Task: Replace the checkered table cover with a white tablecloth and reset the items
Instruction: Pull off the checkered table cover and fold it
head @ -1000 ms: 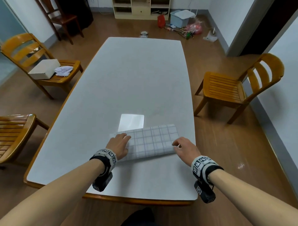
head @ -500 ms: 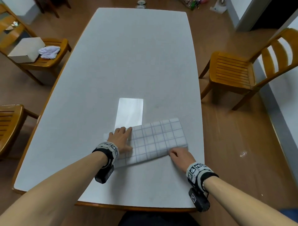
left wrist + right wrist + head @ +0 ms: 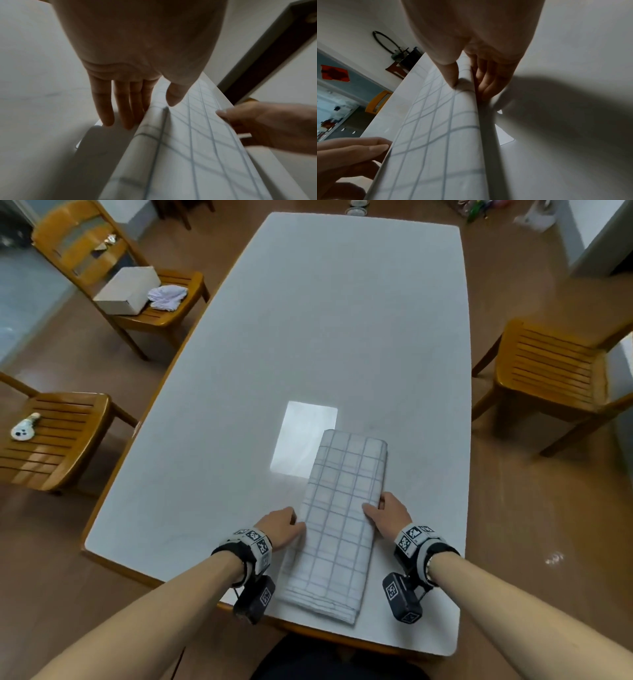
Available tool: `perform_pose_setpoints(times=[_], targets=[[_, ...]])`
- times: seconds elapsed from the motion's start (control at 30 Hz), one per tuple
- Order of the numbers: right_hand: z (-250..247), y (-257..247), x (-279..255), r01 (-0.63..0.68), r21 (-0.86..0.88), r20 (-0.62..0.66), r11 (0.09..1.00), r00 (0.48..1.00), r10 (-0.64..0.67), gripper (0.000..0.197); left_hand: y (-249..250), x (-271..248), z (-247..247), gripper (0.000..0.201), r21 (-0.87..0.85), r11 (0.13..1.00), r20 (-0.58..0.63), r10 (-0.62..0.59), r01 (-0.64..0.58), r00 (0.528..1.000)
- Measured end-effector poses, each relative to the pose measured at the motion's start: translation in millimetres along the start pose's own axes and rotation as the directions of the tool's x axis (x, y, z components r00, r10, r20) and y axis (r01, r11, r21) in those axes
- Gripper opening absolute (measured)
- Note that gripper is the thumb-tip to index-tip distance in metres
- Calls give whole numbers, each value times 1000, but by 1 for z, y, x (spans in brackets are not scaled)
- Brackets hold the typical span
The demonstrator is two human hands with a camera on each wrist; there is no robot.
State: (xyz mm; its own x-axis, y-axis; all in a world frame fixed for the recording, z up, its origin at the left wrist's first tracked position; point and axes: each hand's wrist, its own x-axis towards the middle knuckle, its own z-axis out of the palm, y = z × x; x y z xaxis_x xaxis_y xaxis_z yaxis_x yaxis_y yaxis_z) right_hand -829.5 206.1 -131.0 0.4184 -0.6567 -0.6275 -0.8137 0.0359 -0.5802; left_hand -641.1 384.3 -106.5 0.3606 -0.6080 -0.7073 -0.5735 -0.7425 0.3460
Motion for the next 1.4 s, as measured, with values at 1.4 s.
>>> perform_pose_setpoints(times=[1.4], targets=[[-65,-34,-58,368,158,205,917,896,-395,21,20,-19,-61,52,-83,797,-97,591,-598,801]])
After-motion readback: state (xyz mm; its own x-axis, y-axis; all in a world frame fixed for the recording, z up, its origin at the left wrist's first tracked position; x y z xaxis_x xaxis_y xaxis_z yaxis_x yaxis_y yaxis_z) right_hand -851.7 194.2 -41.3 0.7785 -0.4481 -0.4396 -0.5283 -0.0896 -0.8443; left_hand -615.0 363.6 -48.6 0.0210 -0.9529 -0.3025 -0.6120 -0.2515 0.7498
